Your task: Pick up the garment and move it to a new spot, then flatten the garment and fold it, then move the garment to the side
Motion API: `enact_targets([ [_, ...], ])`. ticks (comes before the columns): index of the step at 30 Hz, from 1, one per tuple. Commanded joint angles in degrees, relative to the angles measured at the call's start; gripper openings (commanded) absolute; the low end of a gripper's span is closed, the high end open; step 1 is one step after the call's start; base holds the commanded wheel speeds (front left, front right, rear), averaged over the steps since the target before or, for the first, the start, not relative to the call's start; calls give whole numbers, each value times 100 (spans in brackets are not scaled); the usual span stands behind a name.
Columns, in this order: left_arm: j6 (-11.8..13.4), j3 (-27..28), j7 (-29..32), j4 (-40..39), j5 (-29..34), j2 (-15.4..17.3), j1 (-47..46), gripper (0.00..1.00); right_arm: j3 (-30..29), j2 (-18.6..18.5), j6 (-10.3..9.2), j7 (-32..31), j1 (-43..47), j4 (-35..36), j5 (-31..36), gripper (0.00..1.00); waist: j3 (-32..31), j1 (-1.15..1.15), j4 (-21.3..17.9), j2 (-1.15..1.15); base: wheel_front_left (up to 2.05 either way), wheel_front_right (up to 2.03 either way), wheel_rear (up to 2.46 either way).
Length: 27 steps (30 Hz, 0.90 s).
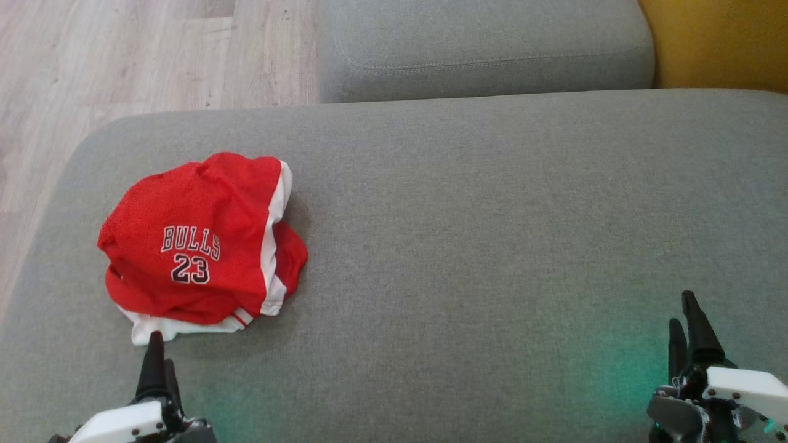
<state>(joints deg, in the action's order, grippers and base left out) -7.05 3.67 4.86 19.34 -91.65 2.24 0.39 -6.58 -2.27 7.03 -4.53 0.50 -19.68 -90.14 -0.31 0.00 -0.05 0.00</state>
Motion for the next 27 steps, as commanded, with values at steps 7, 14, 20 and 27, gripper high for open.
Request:
enact_targets([
  [7, -6, 31, -151, -268, 187, 30, -161, 100, -2, -21, 6, 132, -212, 249, 405, 100, -29, 0, 3, 0, 0, 0, 0],
  [14, -7, 107, -271, -345, 471, 32, -166, 100, -67, -23, 9, 250, -230, 367, 1077, 100, -49, 0, 6, 0, 0, 0, 0],
  [20, 116, 192, -372, -535, 1000, 34, -223, 100, -66, -26, 11, 351, -244, 614, 1803, 100, -51, 0, -2, 0, 0, 0, 0],
  [27, 453, 50, -491, -1020, 1784, 36, -280, 100, 21, -28, 14, 469, -244, 911, 2638, 100, -43, 0, -8, 0, 0, 0, 0],
])
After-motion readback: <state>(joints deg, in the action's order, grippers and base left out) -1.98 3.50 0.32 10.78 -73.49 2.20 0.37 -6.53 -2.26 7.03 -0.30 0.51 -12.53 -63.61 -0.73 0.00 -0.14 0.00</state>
